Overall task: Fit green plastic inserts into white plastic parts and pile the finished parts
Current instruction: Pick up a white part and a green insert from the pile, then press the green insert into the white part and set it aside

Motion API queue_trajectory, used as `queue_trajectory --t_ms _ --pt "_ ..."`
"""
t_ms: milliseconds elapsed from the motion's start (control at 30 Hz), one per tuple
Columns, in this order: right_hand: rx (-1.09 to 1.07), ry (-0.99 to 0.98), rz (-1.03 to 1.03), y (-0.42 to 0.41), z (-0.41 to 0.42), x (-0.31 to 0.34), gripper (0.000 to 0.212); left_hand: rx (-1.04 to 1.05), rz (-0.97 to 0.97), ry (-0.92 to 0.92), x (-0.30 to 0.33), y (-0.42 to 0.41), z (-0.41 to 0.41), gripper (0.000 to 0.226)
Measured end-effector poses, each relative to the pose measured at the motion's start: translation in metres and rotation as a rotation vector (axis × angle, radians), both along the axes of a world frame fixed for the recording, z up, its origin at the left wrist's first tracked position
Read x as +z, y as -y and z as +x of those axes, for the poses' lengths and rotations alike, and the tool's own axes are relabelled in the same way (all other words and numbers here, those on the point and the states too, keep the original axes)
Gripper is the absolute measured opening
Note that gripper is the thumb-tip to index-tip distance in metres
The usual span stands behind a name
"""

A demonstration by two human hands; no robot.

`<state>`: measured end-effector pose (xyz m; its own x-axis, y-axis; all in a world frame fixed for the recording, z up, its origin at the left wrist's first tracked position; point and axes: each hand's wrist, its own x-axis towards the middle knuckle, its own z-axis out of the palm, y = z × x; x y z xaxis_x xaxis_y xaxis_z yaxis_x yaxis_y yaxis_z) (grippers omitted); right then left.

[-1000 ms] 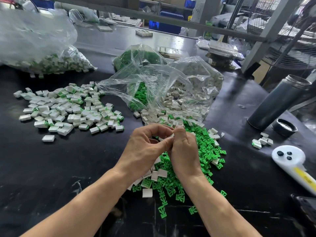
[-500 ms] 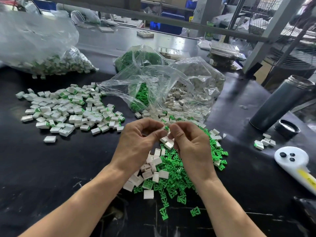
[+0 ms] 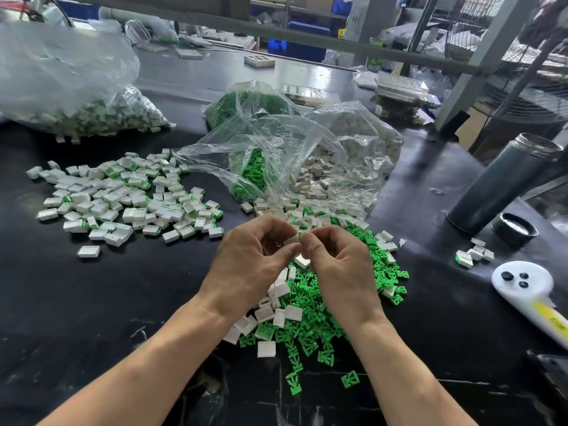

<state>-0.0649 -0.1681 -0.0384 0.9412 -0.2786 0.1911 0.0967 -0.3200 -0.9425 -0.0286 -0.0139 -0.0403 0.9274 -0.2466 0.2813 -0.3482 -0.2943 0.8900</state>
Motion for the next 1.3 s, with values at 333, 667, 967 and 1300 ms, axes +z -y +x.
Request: queue_trajectory --t_ms 333,667,967,1300 --pt "-0.068 -0.050 -0.004 0.005 0.004 -0.003 0.029 0.233 0.443 0.080 0.000 -0.022 0.012 0.014" --pt "-0.062 -0.096 -0.182 0.015 -0.001 0.003 0.054 0.515 0.775 0.092 0.004 -0.045 0.034 0.018" --pt "0.123 -0.271 -0.496 0.029 -0.003 0.010 0.006 0.338 0.502 -0.010 0.011 -0.044 0.030 0.003" --pt "0.165 -0.327 -0.696 0.026 -0.006 0.013 0.017 -0.084 0.516 -0.311 0.015 -0.035 0.020 0.010"
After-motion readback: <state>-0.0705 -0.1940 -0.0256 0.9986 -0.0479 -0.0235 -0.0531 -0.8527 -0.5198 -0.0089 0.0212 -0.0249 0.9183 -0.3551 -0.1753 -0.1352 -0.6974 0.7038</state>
